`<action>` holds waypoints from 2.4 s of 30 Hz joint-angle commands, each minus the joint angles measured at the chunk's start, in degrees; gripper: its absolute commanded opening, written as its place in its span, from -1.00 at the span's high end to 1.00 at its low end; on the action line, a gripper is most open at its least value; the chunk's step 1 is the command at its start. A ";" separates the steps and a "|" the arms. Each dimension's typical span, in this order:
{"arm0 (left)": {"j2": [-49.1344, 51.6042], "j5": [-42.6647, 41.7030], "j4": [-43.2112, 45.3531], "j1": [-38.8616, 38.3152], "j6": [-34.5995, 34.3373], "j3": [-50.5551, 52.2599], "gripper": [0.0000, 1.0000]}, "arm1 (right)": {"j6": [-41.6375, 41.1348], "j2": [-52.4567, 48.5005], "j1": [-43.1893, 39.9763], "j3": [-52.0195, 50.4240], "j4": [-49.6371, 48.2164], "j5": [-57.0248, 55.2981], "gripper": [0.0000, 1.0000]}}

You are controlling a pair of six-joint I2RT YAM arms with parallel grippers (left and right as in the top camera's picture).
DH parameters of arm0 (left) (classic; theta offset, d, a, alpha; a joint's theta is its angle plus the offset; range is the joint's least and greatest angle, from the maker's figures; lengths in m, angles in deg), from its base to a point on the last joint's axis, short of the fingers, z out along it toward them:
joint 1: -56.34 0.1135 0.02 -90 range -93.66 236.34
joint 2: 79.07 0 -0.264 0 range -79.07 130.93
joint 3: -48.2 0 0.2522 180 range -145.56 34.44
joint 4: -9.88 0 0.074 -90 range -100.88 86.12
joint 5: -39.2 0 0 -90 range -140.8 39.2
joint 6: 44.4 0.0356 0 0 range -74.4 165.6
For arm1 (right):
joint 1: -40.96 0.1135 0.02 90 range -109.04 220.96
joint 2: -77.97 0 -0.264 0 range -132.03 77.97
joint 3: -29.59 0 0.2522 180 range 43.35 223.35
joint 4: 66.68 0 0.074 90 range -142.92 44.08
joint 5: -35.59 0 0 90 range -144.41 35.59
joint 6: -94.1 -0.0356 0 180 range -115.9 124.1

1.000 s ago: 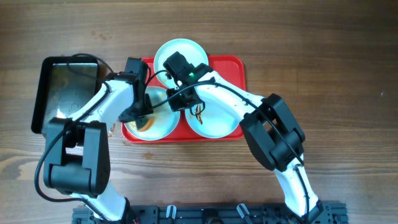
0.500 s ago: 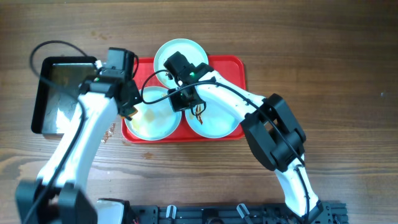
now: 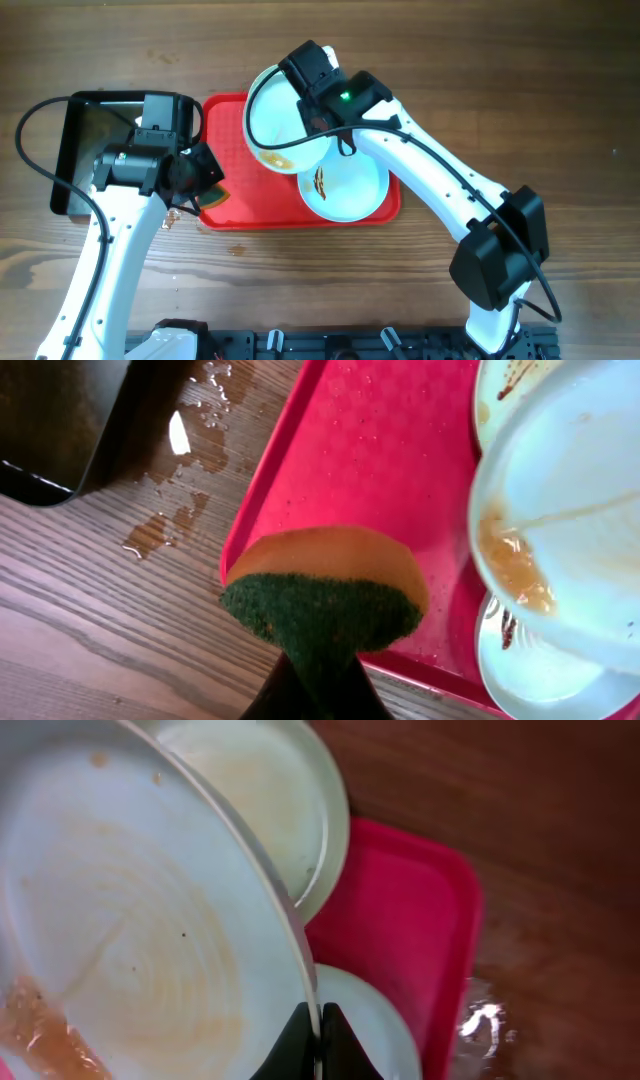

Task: Clean dirty plates on tray and stack at the side
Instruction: 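Lift the lower-left plate with the right gripper and move it right of tray, then set the plate down on the table right of the red tray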

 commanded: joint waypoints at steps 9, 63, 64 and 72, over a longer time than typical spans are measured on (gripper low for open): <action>0.28 -0.68 0.15 0.20 -0.55 -0.92 0.92 | 9.09 1.73 12.70 1.01 -6.67 -31.65 0.91; 0.37 -0.68 0.83 0.20 -0.57 -0.92 0.92 | -7.13 11.43 -51.23 -28.30 -8.37 20.37 0.00; 0.39 -0.68 0.85 0.20 -0.57 -0.92 0.92 | -7.13 11.43 -51.17 -28.30 -8.46 20.74 -0.64; 3.06 -0.72 1.55 0.15 -0.55 -0.92 0.92 | 2.54 11.47 -47.06 -26.58 -4.24 51.95 -0.99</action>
